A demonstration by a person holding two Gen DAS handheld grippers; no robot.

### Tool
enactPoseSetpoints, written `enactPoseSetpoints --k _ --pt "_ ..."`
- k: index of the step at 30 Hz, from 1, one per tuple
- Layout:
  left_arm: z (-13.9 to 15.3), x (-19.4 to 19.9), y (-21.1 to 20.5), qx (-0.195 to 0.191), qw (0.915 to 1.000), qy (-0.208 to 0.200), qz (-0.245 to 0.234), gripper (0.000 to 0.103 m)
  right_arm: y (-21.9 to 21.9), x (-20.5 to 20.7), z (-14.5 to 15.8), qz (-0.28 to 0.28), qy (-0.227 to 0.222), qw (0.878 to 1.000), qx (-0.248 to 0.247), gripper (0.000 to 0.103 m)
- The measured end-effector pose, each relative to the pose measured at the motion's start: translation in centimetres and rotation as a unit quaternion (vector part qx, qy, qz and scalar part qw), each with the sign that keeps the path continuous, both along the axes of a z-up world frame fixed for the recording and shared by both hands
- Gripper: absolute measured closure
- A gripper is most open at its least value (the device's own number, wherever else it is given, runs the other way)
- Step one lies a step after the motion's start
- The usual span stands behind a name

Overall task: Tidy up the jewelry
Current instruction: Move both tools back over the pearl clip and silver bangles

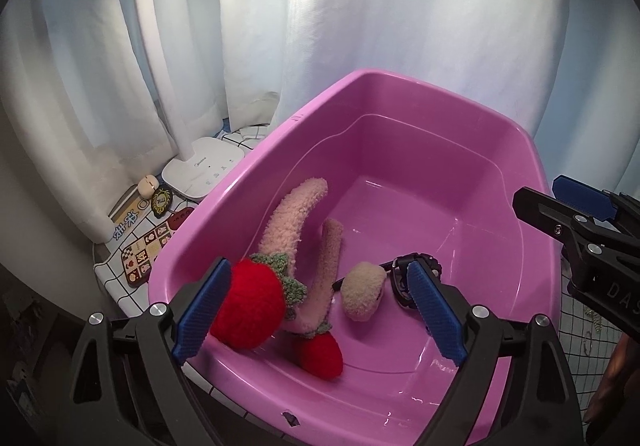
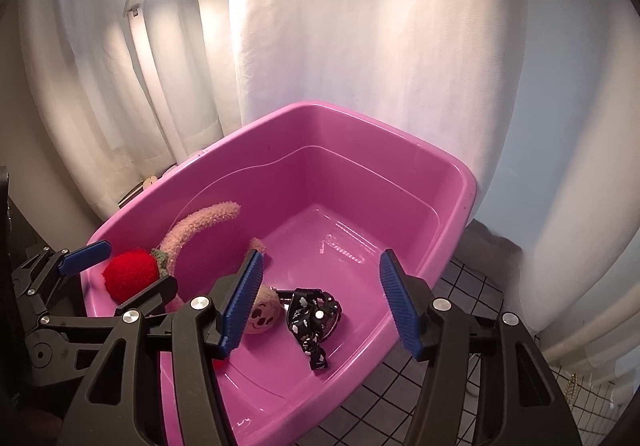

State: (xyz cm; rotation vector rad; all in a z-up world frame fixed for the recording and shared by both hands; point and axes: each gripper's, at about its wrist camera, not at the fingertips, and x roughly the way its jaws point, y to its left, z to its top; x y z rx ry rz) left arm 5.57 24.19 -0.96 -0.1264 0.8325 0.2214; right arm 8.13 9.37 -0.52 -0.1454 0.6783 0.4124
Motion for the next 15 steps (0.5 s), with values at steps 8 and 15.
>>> enactPoseSetpoints --k 8,15 --pt "1.0 -0.6 -1.3 0.005 0.9999 -0.010 -0.007 0.015 -1.5 -1.1 0.6 -0.003 -0.006 1.000 0.018 0.045" --pt "2.1 -1.1 -3.2 0.011 0.9997 -0.019 -0.012 0.007 -4.7 -2.8 1.3 -0.024 -0.011 0.999 0.047 0.039"
